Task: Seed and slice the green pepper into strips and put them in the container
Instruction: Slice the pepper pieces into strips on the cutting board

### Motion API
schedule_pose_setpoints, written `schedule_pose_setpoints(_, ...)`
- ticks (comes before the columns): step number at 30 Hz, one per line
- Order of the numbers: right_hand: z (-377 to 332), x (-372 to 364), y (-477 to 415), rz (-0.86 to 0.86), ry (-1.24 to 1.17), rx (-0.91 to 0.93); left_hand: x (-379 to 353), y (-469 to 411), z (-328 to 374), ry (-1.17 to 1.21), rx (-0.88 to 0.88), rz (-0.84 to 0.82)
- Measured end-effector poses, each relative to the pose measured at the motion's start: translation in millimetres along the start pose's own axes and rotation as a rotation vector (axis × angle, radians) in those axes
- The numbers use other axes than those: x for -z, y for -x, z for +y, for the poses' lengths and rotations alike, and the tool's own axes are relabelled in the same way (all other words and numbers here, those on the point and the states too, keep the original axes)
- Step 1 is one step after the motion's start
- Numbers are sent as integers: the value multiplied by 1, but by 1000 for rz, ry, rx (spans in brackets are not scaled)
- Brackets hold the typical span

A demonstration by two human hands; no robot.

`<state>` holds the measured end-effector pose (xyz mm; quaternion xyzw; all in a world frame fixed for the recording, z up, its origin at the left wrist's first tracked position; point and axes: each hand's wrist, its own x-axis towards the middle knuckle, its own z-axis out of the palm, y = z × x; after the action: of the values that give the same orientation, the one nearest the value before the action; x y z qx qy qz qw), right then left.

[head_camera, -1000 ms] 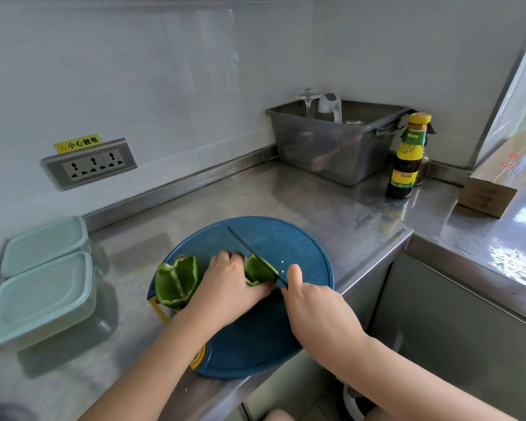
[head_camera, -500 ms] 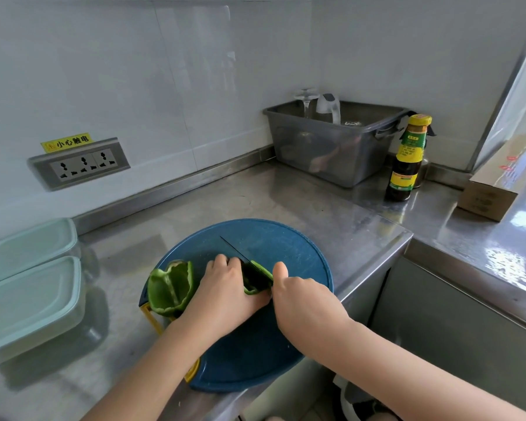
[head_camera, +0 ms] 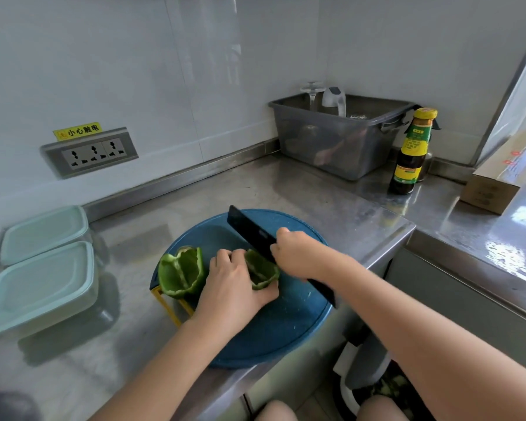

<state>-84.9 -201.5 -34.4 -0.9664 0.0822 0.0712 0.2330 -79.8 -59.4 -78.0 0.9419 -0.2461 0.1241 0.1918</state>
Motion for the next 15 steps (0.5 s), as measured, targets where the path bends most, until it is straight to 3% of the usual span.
schedule_pose_setpoints(2,16,8,8,-22,-72,20,0,2,-1,9,-7,0)
schedule_pose_setpoints(4,26,5,26,68,-108,63,1,1,-2,12,2,-19)
schedule_pose_setpoints(8,28,-15,64,325,47,148,2,-1,0,16,18,-4)
schedule_pose_setpoints(12,27,-32,80,418,328,195,-1,-2,-1,38,22,46)
schedule_pose_setpoints(15,24,-36,86,441,346,168,-4,-3,-2,36,35,64)
